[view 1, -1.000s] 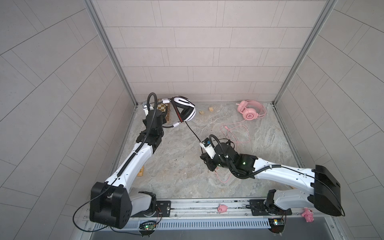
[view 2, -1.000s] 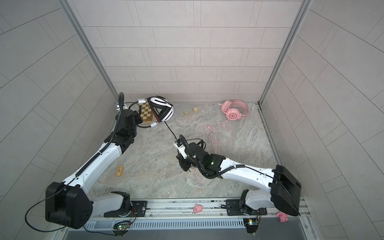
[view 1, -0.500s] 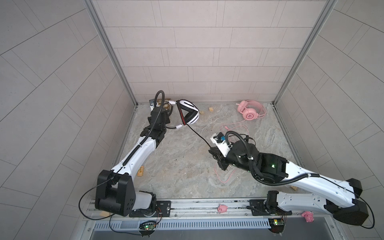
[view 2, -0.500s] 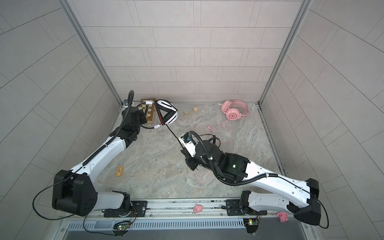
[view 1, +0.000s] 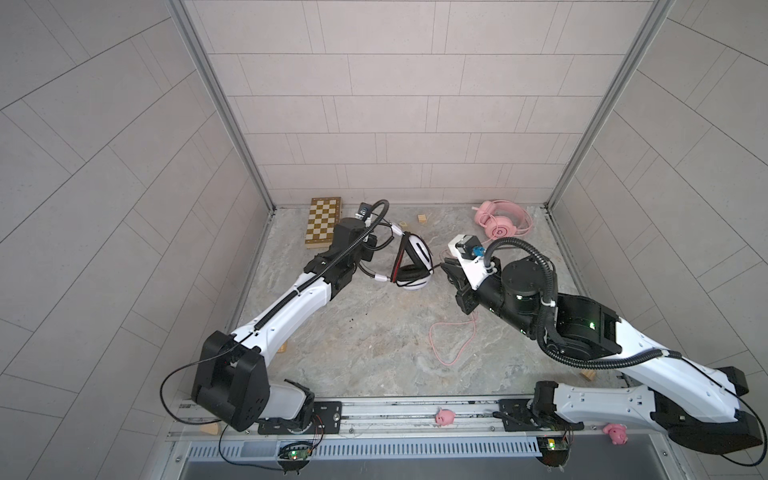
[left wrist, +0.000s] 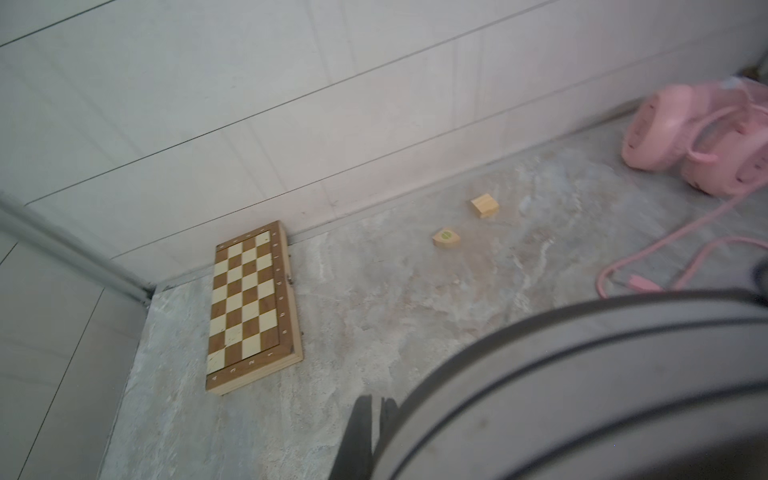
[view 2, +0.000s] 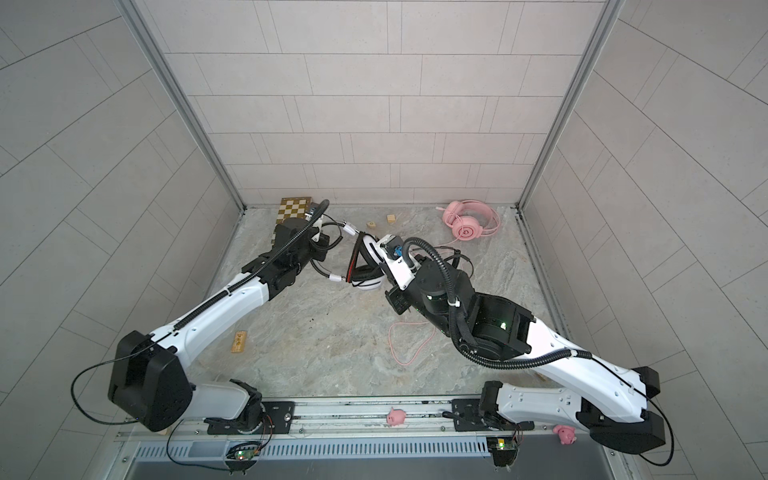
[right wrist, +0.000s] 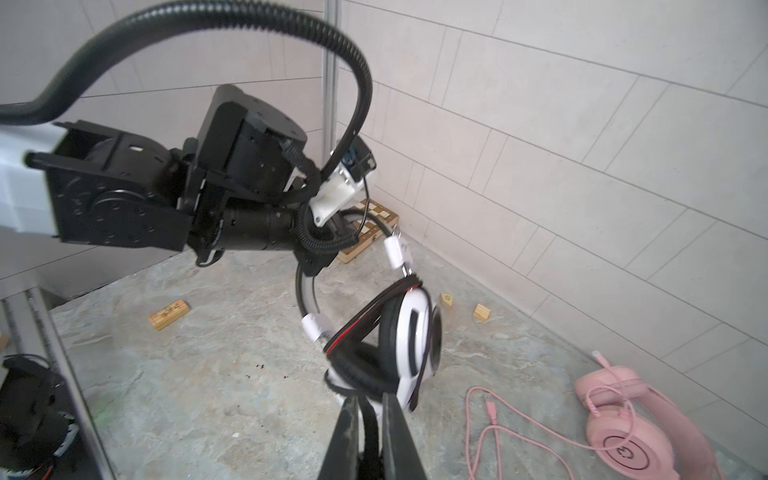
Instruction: Wrap the headphones
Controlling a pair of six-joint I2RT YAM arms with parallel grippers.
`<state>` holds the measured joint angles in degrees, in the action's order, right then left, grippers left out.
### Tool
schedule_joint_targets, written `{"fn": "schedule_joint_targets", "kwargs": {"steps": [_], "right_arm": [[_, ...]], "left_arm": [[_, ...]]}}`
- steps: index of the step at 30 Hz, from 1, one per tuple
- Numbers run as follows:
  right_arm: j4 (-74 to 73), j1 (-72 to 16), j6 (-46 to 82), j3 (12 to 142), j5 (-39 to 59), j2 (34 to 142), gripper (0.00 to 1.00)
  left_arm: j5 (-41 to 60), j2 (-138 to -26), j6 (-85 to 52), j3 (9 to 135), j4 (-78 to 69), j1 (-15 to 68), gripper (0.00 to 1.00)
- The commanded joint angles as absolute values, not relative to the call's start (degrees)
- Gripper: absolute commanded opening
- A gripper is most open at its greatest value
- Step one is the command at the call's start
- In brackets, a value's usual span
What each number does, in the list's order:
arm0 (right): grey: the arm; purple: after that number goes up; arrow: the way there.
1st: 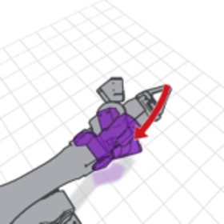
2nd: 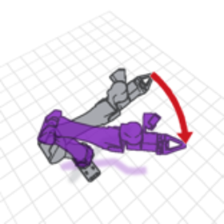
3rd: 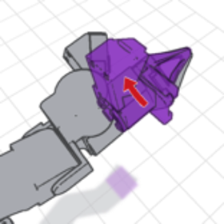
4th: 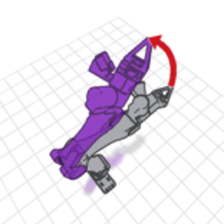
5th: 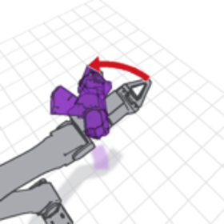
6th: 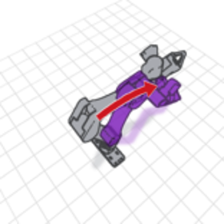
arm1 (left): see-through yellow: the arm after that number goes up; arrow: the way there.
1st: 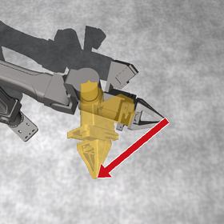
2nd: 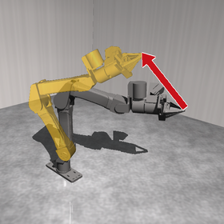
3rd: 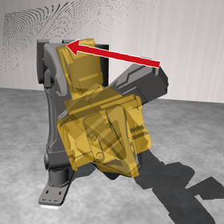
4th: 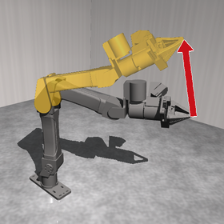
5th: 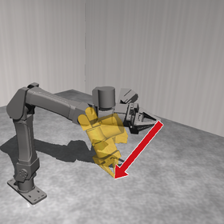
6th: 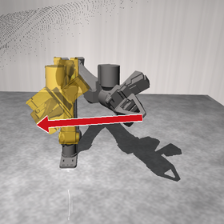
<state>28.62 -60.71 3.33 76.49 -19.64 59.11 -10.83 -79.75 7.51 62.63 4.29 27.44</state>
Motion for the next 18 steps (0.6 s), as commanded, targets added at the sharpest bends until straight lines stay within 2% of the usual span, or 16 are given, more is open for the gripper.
{"fn": "schedule_joint_targets", "kwargs": {"steps": [1, 9, 18], "right_arm": [[28.4, -56.9, 0.4, 77.8, -22.2, 59.2, 0.06], [23.7, -38.5, 6.1, 74.2, -9.0, 60.4, 0.06], [18.2, -24.5, 11.6, 68.0, 4.3, 65.6, 0.05]], "left_arm": [[-6.7, -79.8, 13.5, 66.1, 4.8, 30.4, 0.00], [-2.1, -81.1, 18.0, 66.3, 6.8, 35.5, 0.00], [9.5, -78.1, 16.3, 64.7, 3.6, 35.8, 0.00]]}}
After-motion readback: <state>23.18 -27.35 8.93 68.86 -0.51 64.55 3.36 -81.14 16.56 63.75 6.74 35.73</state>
